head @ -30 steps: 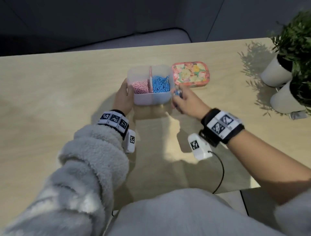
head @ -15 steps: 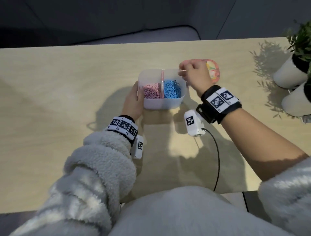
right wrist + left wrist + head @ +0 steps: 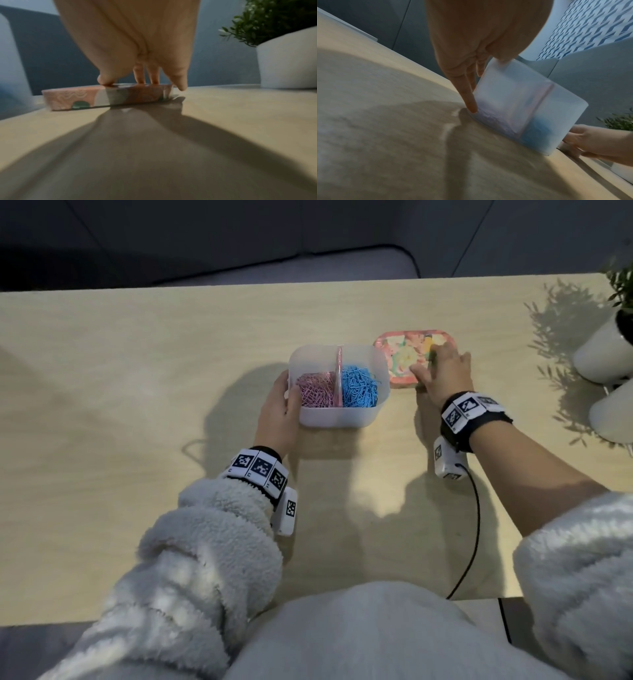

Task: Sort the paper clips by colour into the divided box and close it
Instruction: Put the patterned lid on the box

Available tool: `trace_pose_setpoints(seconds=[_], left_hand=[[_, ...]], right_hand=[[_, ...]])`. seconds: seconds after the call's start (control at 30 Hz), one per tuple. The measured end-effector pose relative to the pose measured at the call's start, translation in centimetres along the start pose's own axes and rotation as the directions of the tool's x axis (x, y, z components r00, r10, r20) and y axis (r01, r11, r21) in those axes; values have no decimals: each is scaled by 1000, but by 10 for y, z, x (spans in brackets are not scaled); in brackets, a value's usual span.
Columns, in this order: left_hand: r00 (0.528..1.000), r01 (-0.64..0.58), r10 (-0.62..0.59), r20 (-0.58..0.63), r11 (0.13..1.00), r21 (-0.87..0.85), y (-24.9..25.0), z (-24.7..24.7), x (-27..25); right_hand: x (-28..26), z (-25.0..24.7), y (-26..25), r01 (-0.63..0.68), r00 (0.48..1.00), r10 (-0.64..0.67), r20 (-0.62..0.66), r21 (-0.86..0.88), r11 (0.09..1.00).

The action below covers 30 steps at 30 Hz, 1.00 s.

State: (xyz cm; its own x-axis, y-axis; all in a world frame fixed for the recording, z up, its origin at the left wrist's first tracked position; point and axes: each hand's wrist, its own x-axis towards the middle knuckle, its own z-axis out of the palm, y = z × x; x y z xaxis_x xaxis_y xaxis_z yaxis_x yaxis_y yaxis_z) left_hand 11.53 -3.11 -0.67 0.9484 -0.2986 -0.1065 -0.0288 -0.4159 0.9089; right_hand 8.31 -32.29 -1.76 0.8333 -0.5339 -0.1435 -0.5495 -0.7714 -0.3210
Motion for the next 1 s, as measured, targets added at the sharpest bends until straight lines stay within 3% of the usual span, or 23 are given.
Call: trace_pose_setpoints(seconds=[0.07, 0.13, 0.27, 0.43, 0.53, 0.6, 0.63, 0.7, 0.73, 0.77, 0.8, 0.9, 1.0], left_hand=[[1000, 12, -12, 1, 1000, 2, 0, -1, 0], [1000, 21, -21, 7, 1000, -3, 0, -1, -1], [1000, 11, -11, 4, 1000, 5, 1, 0, -5], [1000, 25, -25, 1, 1000, -16, 3, -2, -10], [999, 42, -42, 2, 999, -8, 3, -3, -10], [997, 65, -65, 31, 998, -18, 5, -5, -9], [995, 88, -86, 51, 996, -30, 6, -6, -7], [989, 126, -124, 76, 992, -18, 7, -9, -5], [991, 124, -124, 47, 992, 2, 7, -11, -4], [995, 104, -104, -8, 994, 18, 10, -12, -2], [995, 73, -71, -71, 997, 28, 12, -14, 0], [988, 2, -4, -154, 1000, -16, 28, -14, 7], [997, 25, -38, -67, 984, -177, 42, -7, 14]], right_hand=[[-18, 3, 5, -35, 997, 43, -66, 122, 992], [-34, 3, 10, -143, 975, 188, -118, 311, 940], [-46, -12, 19, -367, 891, 452, -31, 536, 760], [-51, -35, 21, -364, 876, 480, 41, 709, 604], [-51, -51, 9, -244, 899, 437, -9, 818, 520], [-56, -67, -2, -99, 908, 393, -146, 836, 539], [-63, -78, -11, 26, 894, 353, -276, 819, 574], [-78, -99, -30, 292, 803, 249, -541, 722, 627], [-82, -104, -39, 385, 762, 198, -617, 677, 627], [-84, -106, -48, 424, 753, 160, -638, 657, 624], [-82, -103, -57, 417, 777, 137, -614, 666, 618], [-78, -79, -93, 273, 923, 87, -374, 799, 536], [-74, -43, -117, 120, 986, 30, -161, 834, 538]])
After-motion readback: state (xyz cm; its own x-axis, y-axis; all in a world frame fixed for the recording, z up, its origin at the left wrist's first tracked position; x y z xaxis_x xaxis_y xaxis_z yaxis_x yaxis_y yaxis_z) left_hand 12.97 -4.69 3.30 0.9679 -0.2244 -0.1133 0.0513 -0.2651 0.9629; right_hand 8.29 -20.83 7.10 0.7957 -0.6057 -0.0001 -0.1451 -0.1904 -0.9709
